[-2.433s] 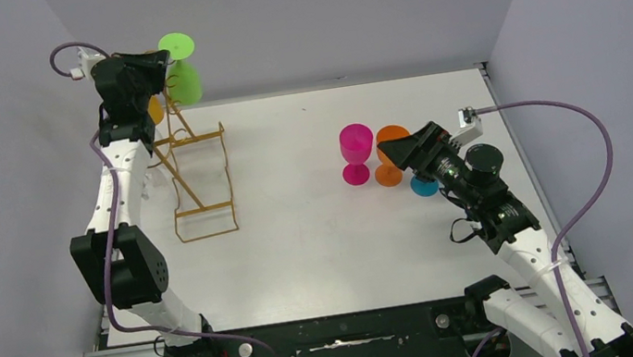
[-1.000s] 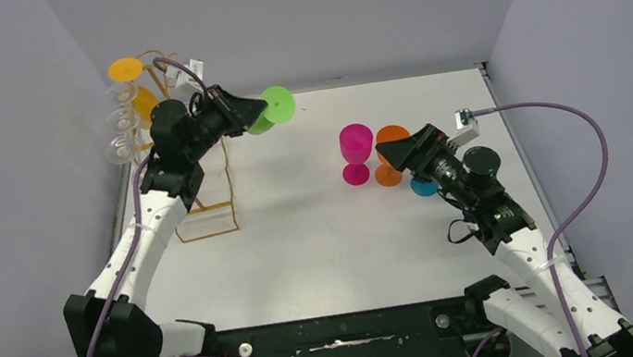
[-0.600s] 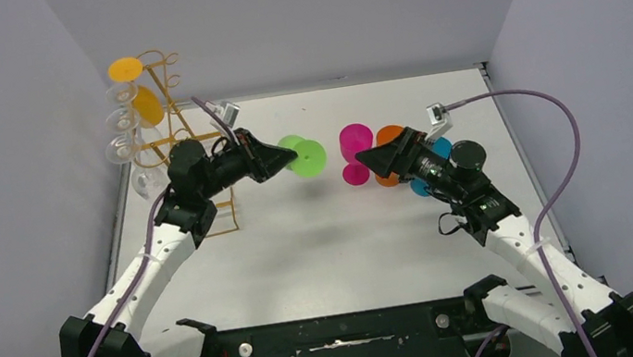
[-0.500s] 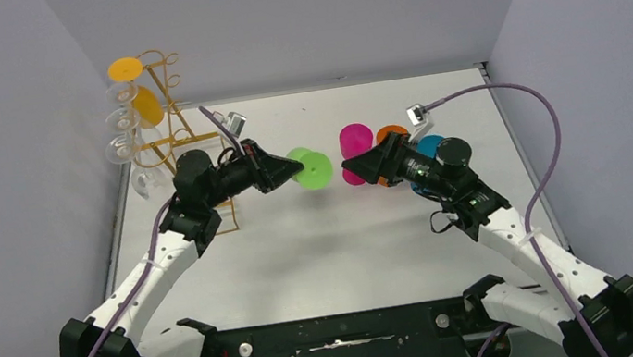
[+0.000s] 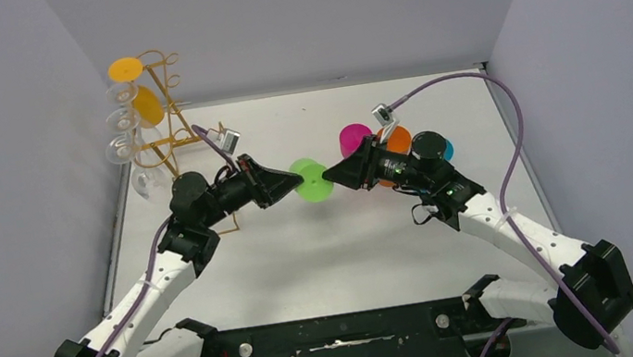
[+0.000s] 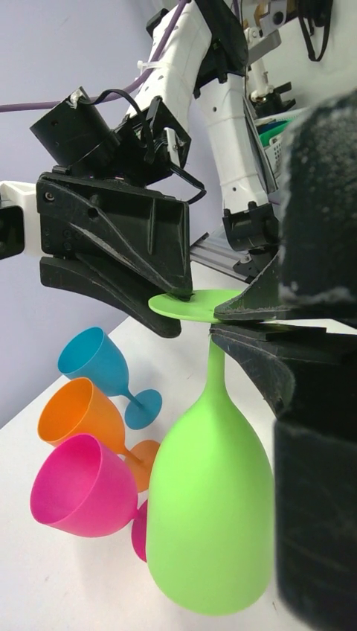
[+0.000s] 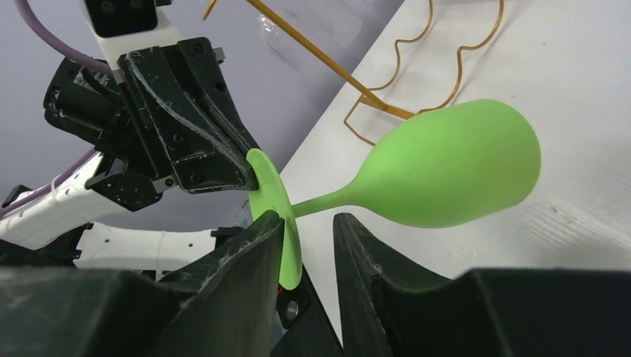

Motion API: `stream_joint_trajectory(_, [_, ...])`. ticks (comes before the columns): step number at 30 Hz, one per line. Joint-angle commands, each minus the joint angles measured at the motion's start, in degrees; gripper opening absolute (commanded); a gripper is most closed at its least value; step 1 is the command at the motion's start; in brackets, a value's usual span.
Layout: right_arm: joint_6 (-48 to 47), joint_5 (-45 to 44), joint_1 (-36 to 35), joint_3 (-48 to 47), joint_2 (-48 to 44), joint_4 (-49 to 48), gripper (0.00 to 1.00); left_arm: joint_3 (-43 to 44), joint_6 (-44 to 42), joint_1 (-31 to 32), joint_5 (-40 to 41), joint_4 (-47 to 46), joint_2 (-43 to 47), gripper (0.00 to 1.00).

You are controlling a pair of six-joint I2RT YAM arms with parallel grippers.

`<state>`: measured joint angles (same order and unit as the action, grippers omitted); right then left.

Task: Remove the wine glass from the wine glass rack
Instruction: Place the wine glass at the center of the board.

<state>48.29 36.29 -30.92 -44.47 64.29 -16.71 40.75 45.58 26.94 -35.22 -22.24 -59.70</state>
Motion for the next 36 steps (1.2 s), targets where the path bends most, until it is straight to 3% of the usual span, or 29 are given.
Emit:
stream_joint_trajectory(1, [1.2, 3.5, -0.7, -2.4, 0.6, -7.1, 0.31, 0.0, 2.0, 0.7, -1.1, -6.1, 1.0, 0.00])
stream_joint_trajectory(6, [1.8, 6.4, -0.9, -3.1, 2.1, -8.6, 0.07, -1.1, 3.8, 0.7, -0.9, -8.5, 0.9, 0.00])
stream_joint_trajectory(10, [1.0, 5.7, -1.3, -3.9, 2.6, -7.6, 0.00, -1.4, 4.2, 0.8, -2.2, -8.3, 0.3, 0.00])
stream_joint_trajectory(12, [0.4, 4.5, -1.5, -3.5, 1.9, -7.5, 0.00, -1.1, 2.8, 0.8, -3.0, -5.7, 0.4, 0.11])
stream_joint_trajectory(16, [-1.5, 3.4, -1.7, -3.6, 1.1, -5.3, 0.00, -0.8, 0.5, 0.7, -4.5, -0.2, 1.9, 0.46])
stream_joint_trajectory(18, [-2.2, 3.1, -2.0, -3.6, 0.8, -4.5, 0.00, -0.9, -0.4, 0.7, -5.8, 1.6, 2.6, 0.54])
stream_joint_trajectory(23, [-3.1, 2.1, -2.2, -3.0, -0.2, -4.8, 0.00, -2.4, 1.8, 0.8, -6.3, 3.0, 3.0, 0.55])
stream_joint_trajectory(27, [-1.9, 4.4, -2.3, -2.2, 0.0, -7.6, 0.00, -7.3, 10.5, 0.8, -7.9, -6.6, 1.7, 0.53])
stream_joint_trajectory(33, [-0.3, 4.9, -2.4, -0.4, 0.2, -11.0, 0.00, -9.6, 18.7, 1.4, -8.5, -18.7, -0.8, 0.36])
stream_joint_trajectory(36, [-0.6, 5.8, -2.5, -0.6, 0.5, -10.9, 0.00, -8.8, 19.5, 1.4, -9.0, -19.4, -1.7, 0.36])
